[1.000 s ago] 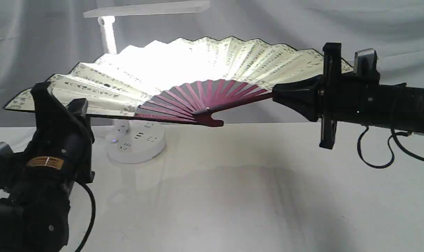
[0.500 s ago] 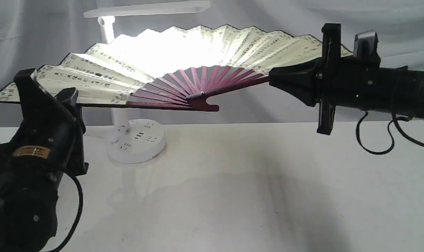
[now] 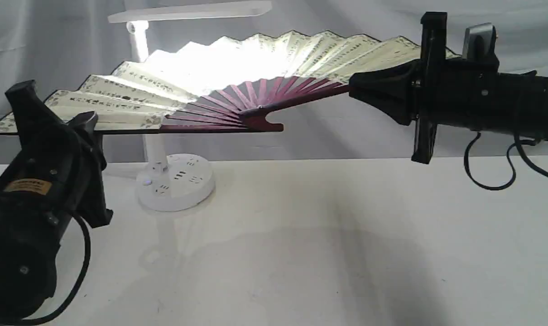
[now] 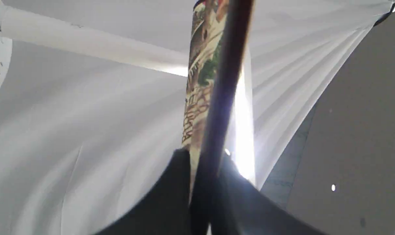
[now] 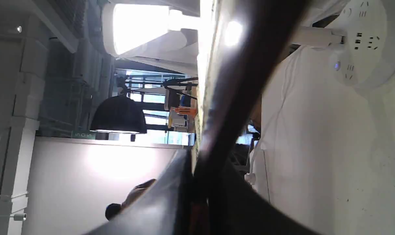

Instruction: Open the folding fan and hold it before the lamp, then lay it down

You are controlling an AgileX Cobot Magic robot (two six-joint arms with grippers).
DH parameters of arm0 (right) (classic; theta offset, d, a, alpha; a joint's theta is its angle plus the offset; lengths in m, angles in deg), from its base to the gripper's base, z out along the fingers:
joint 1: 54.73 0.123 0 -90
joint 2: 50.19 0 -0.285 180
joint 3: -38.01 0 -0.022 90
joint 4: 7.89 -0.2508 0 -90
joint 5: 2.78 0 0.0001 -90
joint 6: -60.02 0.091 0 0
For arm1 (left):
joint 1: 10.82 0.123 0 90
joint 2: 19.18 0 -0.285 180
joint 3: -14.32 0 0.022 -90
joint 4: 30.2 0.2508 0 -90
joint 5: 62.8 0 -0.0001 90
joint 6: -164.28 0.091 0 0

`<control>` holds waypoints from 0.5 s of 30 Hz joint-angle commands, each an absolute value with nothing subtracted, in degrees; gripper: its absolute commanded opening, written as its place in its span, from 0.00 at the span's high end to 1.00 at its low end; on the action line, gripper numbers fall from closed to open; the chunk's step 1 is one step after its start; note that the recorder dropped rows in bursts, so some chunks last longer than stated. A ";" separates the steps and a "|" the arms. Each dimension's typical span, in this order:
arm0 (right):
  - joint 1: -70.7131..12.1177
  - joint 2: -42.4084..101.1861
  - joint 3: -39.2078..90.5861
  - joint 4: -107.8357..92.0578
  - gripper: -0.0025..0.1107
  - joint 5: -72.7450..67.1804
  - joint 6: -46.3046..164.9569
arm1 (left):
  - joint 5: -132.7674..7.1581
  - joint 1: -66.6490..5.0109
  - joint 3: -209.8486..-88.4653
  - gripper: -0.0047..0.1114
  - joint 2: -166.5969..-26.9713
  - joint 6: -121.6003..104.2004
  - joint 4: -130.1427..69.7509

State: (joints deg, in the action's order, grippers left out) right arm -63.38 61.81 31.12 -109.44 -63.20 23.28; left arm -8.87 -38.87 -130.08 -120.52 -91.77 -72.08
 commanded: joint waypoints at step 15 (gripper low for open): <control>-63.89 58.04 30.87 -107.84 0.98 -60.15 21.47 | -4.15 -38.09 -130.70 0.96 -117.61 -95.04 -76.04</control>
State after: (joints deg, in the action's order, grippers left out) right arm -63.38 58.38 31.12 -109.44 -62.94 23.37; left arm -9.18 -38.87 -130.08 -118.74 -91.87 -72.09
